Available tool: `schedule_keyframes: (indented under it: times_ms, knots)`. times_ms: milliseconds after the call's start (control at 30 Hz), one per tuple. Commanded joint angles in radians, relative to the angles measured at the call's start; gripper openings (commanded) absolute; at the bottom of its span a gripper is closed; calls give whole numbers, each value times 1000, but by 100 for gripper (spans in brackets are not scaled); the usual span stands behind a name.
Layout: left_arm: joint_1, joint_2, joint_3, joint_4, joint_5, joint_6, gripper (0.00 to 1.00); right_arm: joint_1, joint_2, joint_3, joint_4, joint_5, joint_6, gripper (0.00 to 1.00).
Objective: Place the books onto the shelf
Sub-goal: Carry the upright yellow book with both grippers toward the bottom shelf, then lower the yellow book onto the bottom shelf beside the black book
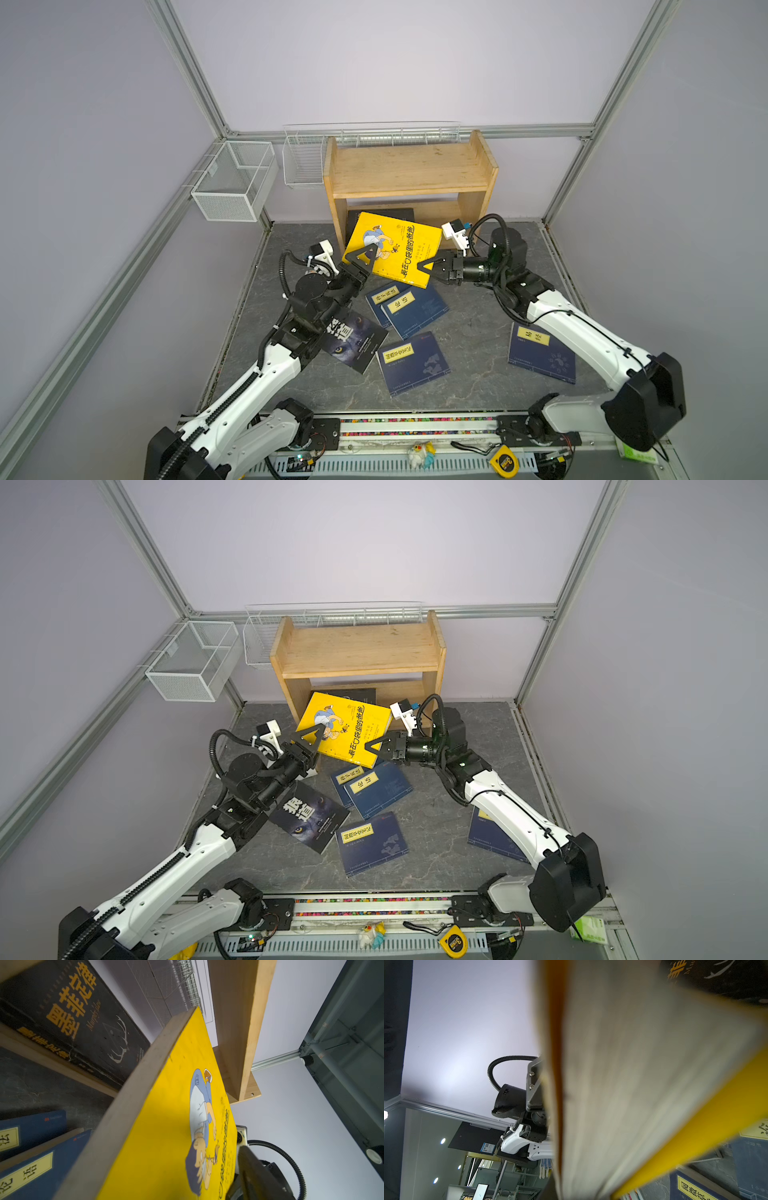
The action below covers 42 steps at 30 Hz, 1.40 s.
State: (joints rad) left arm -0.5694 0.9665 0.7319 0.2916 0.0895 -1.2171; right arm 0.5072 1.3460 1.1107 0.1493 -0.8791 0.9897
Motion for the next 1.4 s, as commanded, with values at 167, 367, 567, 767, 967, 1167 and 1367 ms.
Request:
schedule_keyframes:
  times_ms: [167, 367, 567, 767, 967, 1167, 1367]
  knots:
    - [4, -2, -13, 60, 12, -27, 13, -22, -13, 60, 36, -13, -29, 28]
    - [3, 28, -35, 195, -47, -29, 0, -8, -10, 20, 36, 80, 8, 71]
    - [3, 36, -52, 296, -103, 2, 0, 28, -51, -34, -9, 165, -2, 75]
    - [3, 62, -53, 377, -95, 5, 0, 46, -51, -28, -106, 251, -57, 74]
    - [2, 75, -50, 380, -103, 3, 0, 50, -5, -23, 0, 240, -5, 57]
    - [3, 76, -54, 392, -117, 14, 0, 50, 35, -33, 120, 270, 81, 37]
    - [3, 100, -25, 333, -124, 14, 0, 50, 48, -19, 128, 368, 53, 22]
